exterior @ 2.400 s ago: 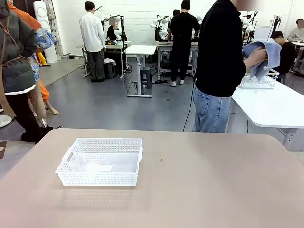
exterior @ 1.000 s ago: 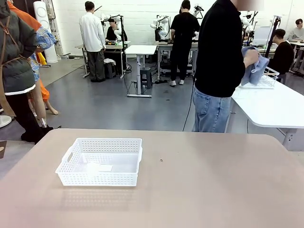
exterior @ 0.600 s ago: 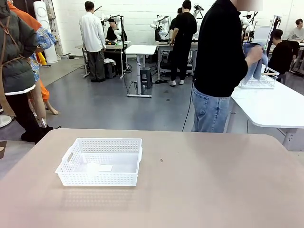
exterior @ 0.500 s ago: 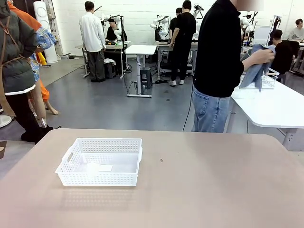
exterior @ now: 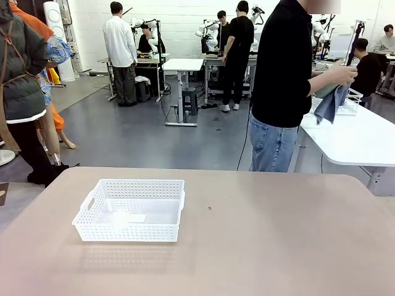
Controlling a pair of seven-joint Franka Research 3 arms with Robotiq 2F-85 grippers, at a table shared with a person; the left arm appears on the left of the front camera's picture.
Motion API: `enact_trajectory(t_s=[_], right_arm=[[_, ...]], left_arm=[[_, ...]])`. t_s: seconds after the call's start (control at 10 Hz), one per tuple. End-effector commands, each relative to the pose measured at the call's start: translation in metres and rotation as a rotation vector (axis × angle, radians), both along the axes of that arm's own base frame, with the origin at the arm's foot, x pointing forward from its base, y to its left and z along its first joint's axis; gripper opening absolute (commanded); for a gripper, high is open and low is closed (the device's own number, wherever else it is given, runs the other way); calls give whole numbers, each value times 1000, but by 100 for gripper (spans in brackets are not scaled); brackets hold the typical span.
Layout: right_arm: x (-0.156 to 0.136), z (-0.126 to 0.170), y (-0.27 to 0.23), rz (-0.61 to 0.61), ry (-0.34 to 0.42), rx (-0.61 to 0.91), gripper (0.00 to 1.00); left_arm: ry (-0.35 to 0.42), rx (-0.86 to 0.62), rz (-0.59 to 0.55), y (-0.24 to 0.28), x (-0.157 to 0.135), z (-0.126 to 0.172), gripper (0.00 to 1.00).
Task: Clean and organize the cups into the basket.
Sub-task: Pick up the Organizing basket and move it to the center of the table, then pick up the Reusable plastic cup from the right side of the table and place it inside the Organizing basket.
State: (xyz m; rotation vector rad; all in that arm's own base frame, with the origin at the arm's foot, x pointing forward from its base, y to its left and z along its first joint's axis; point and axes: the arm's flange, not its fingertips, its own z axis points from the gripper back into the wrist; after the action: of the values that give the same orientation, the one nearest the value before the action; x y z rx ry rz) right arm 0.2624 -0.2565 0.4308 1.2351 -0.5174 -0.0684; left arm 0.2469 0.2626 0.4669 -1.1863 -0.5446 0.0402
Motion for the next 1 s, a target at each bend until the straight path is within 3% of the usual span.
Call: enact_trajectory(t_s=[0.0, 0.9], right_arm=[[-1, -1, -1, 1, 3, -13, 100], [-1, -1, -1, 1, 3, -13, 100]], left_arm=[[-29, -9, -2, 2, -1, 2, 100], [-29, -9, -2, 2, -1, 2, 100]])
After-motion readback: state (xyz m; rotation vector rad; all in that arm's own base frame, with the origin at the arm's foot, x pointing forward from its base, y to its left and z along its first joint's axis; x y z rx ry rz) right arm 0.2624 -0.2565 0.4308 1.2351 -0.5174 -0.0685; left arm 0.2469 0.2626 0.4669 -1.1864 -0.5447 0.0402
